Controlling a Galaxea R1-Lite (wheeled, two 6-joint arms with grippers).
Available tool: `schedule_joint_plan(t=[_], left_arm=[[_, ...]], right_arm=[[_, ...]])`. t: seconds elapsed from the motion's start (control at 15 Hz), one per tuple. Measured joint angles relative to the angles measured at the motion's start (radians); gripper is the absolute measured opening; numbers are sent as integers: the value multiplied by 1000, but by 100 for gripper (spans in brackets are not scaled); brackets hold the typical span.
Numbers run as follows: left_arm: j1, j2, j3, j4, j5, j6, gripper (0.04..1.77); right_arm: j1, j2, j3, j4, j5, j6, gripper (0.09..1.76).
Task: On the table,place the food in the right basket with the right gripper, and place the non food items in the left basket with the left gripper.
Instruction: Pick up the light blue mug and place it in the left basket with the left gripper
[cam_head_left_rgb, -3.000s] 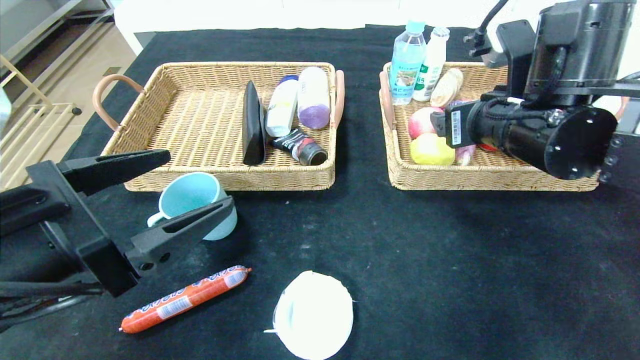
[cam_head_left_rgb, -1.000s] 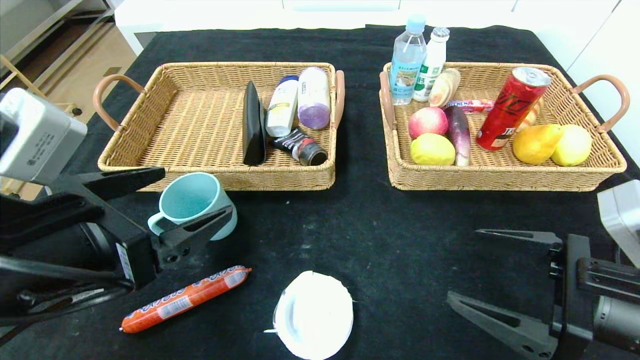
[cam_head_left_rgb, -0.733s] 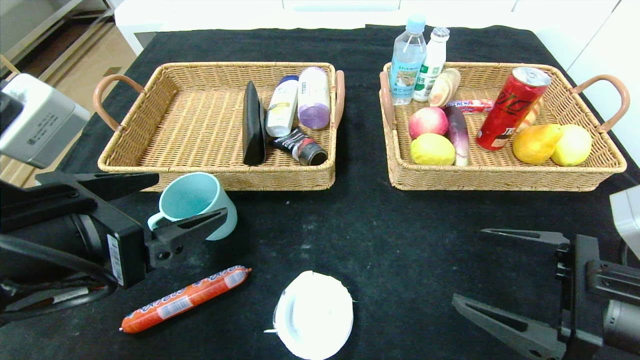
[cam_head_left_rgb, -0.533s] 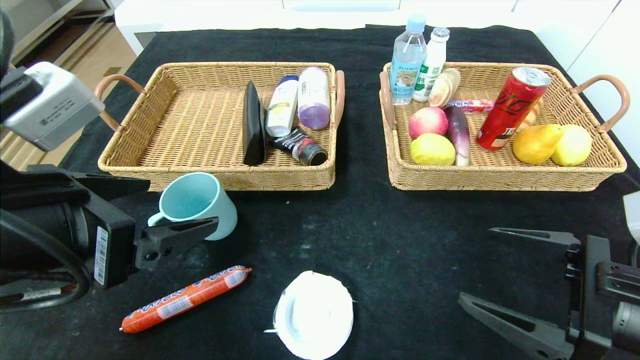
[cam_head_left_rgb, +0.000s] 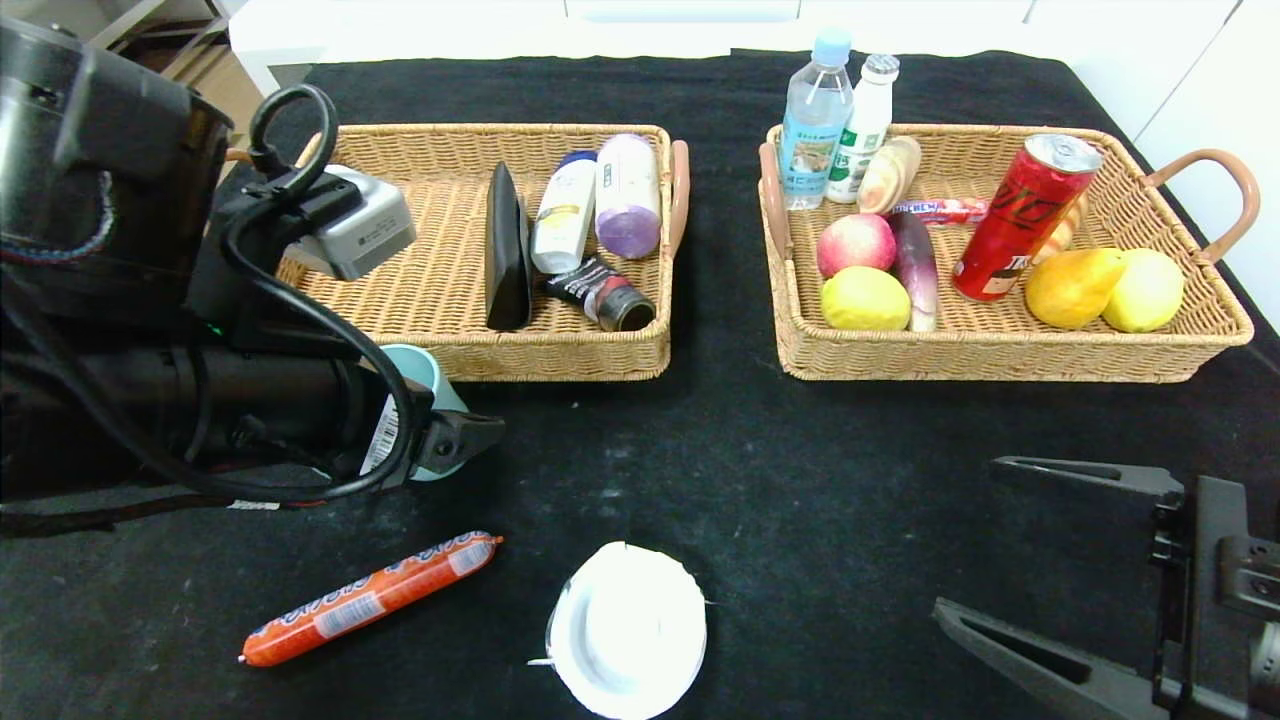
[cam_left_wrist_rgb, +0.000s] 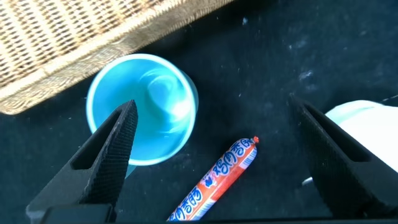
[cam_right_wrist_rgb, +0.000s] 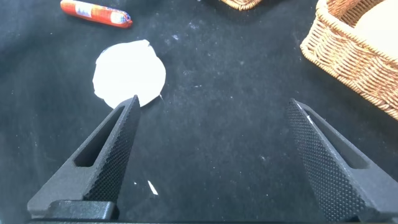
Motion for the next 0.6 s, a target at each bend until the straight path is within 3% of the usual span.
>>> schedule_joint_plan(t=[0.6], left_arm=[[30,81,5,-10,6,-7,172]], right_arm=[[-2,8,6,2,0,-1,170]])
